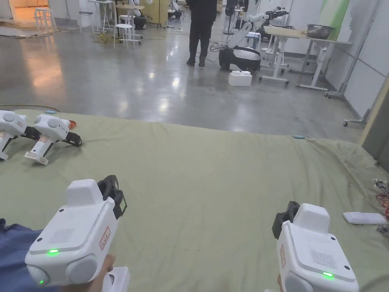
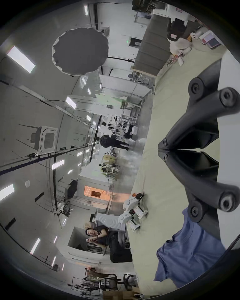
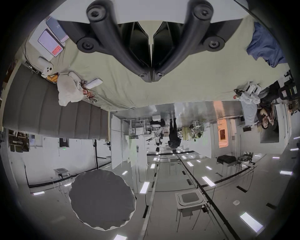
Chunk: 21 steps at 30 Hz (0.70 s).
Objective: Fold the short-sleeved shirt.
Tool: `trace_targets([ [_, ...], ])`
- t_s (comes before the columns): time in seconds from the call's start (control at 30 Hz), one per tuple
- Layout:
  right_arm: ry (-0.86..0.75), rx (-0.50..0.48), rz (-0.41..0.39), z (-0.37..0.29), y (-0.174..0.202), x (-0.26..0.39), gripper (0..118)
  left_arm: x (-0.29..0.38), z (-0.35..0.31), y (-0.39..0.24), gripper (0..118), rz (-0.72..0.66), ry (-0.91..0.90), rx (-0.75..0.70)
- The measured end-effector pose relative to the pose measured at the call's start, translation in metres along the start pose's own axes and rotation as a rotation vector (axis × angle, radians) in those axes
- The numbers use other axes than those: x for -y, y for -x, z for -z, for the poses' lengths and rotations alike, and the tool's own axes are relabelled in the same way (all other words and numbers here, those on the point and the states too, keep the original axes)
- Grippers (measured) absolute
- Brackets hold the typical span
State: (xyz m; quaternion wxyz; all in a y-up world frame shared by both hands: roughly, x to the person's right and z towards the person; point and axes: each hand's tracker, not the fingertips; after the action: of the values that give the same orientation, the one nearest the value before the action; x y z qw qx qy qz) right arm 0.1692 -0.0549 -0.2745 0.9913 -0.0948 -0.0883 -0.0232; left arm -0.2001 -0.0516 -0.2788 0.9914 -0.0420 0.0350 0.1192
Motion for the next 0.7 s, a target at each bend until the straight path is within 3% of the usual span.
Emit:
trace_targets([
  [0.23, 0.015, -0.04, -0.026, -0.002, 0.01, -0.003, 0, -0.009, -0.011, 0.038, 0, 0.135, 0.151, -0.051],
  [0.37, 0.04, -0.097, -0.07, 0.002, 0.023, 0.001, 0, -0.019, -0.038, 0.087, 0, 0.068, 0.252, -0.081],
  [0.57, 0.102, -0.155, -0.127, 0.008, 0.046, 0.018, 0, -0.007, -0.065, 0.174, 0, 0.121, 0.475, -0.262],
  [0.7, 0.117, -0.183, -0.165, 0.006, 0.057, 0.027, 0, 0.016, -0.066, 0.222, 0, 0.152, 0.641, -0.285],
])
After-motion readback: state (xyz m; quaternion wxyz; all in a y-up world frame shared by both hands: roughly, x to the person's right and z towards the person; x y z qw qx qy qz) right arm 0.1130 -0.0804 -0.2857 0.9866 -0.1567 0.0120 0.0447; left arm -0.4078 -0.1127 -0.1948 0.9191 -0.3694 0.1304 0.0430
